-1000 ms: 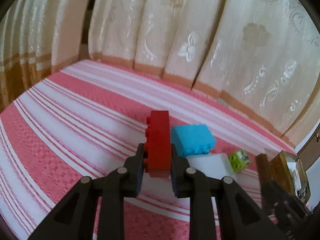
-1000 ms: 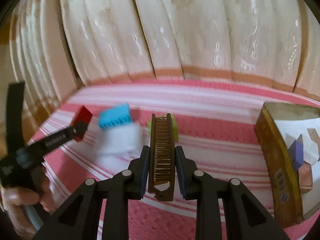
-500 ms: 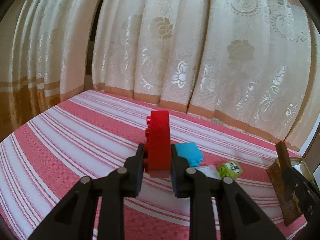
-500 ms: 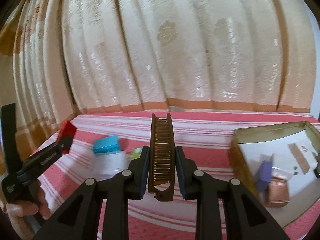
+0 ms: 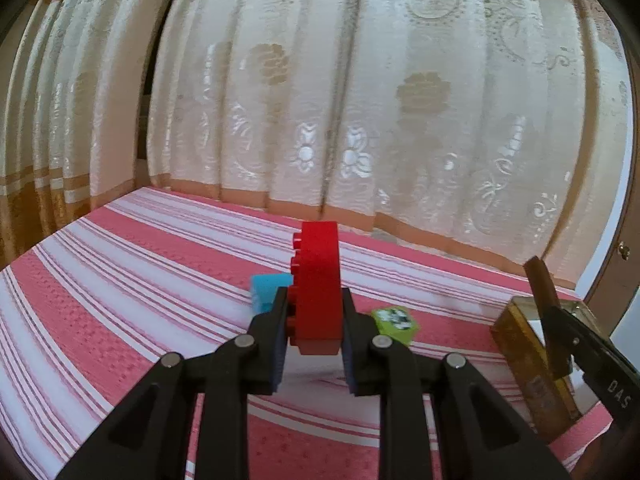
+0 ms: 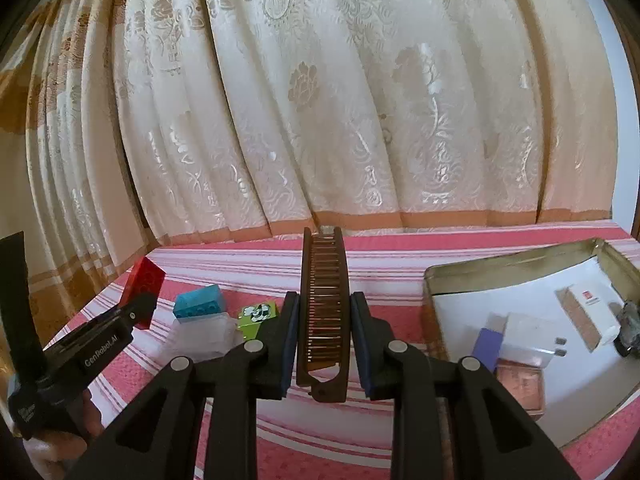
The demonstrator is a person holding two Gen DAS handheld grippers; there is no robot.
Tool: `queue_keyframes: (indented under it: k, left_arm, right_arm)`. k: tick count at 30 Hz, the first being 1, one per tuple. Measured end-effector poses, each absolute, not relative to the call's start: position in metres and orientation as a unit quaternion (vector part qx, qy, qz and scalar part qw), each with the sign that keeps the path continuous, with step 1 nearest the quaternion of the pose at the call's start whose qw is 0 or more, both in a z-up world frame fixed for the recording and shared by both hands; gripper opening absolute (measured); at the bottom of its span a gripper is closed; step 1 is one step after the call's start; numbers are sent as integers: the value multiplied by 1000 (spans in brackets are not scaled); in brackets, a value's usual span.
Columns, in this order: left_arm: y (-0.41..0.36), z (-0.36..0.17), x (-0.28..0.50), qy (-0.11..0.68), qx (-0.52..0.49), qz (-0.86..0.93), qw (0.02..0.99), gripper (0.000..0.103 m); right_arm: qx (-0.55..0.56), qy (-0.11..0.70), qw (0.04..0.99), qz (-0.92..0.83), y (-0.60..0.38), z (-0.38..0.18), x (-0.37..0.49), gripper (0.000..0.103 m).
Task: Organize rigid objects
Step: 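Carry the red brick into the gold tin with left while right carries the comb there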
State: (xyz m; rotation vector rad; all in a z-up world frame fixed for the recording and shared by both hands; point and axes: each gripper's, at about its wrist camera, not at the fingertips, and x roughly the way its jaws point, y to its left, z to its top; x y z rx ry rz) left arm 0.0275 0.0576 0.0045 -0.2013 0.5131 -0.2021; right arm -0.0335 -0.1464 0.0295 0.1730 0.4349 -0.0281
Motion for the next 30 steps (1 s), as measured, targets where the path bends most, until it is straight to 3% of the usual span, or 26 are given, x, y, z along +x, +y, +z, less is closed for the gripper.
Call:
queue_keyframes:
  k: [30]
  left_arm:
    - [-82,35,-16,229,-6,-160,960,21]
  right_arm:
    - [106,175,974,-94,-252,40,-84,28]
